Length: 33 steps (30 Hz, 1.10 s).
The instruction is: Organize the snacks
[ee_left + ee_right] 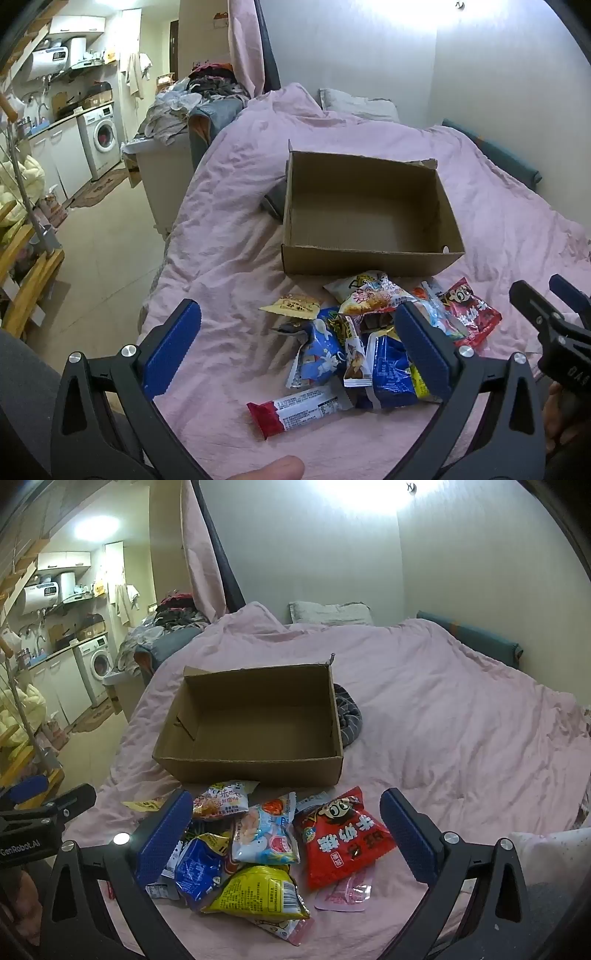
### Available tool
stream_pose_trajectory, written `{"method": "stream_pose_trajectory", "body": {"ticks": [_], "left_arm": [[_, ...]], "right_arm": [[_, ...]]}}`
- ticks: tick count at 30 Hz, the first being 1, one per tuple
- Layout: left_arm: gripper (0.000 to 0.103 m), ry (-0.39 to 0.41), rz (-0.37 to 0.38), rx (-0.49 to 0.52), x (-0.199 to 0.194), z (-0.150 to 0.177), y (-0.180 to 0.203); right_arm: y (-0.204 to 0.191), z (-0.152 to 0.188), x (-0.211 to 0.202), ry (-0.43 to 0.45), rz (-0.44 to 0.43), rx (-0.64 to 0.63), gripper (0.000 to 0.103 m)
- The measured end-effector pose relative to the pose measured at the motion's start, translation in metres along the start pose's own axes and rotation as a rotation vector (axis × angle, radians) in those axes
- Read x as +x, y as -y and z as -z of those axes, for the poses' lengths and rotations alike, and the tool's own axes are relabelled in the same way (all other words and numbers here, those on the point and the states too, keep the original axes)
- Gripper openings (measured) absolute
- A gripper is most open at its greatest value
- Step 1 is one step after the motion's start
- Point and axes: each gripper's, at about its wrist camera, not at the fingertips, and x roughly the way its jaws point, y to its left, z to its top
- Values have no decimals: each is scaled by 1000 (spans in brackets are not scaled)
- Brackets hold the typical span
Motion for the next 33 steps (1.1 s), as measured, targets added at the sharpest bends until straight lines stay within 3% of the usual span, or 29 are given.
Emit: {"method": "stream_pose_trajectory", "body": {"ticks": [33], "left_arm": [[103, 2, 0, -12, 1, 0, -3]], "right_arm": [[2, 1, -1, 16, -7, 9, 103]]}}
